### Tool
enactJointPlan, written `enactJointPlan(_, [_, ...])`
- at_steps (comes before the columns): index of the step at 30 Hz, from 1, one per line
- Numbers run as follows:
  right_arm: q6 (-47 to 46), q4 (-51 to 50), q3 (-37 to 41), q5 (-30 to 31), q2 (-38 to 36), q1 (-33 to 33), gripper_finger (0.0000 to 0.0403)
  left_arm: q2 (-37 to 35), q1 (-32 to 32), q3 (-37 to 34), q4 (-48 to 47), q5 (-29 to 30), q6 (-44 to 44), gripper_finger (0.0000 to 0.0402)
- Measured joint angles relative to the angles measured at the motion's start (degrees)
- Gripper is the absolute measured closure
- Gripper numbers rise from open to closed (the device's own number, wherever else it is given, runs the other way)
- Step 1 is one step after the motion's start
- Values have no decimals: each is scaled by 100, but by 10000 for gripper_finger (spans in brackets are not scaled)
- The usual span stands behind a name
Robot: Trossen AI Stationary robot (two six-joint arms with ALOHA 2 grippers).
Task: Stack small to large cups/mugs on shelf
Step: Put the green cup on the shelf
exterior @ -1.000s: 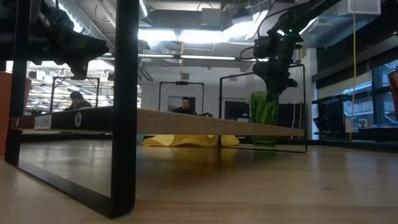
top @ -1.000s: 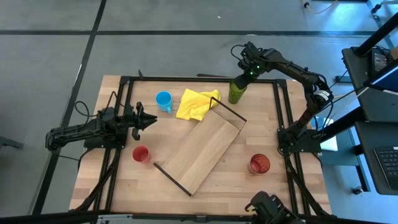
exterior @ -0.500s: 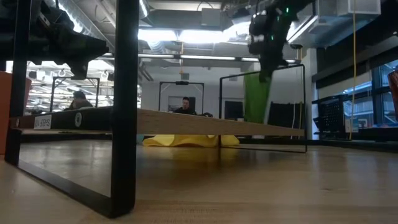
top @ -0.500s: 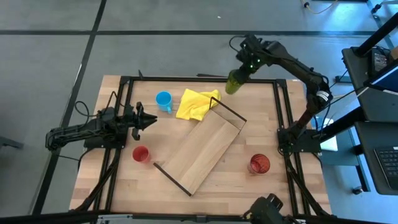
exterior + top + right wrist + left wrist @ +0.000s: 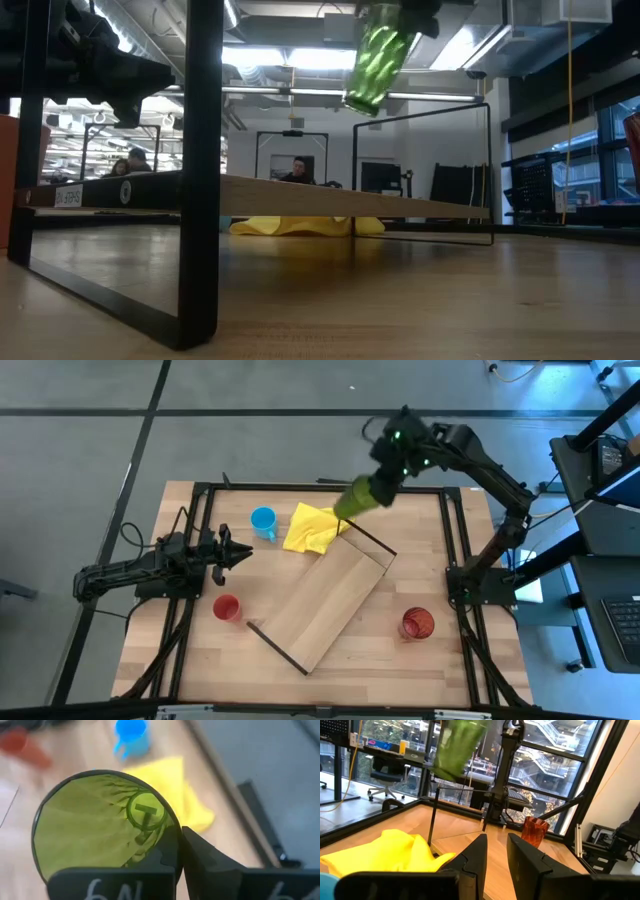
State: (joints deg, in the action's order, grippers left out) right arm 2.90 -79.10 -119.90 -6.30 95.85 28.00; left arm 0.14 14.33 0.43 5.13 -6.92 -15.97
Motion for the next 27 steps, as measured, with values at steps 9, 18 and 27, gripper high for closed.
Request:
enactJointPlan(9, [-404, -85, 343, 51, 23, -1221, 392, 2, 2, -2, 0, 0, 0, 333])
enactJointPlan(18, [-836, -139, 992, 714, 2, -1820, 392, 0, 1, -1, 0, -1, 0, 333])
enactJointPlan(27, [-873, 1065, 2465, 1085, 4, -2071, 392, 1, 1, -2, 0, 0, 0, 333])
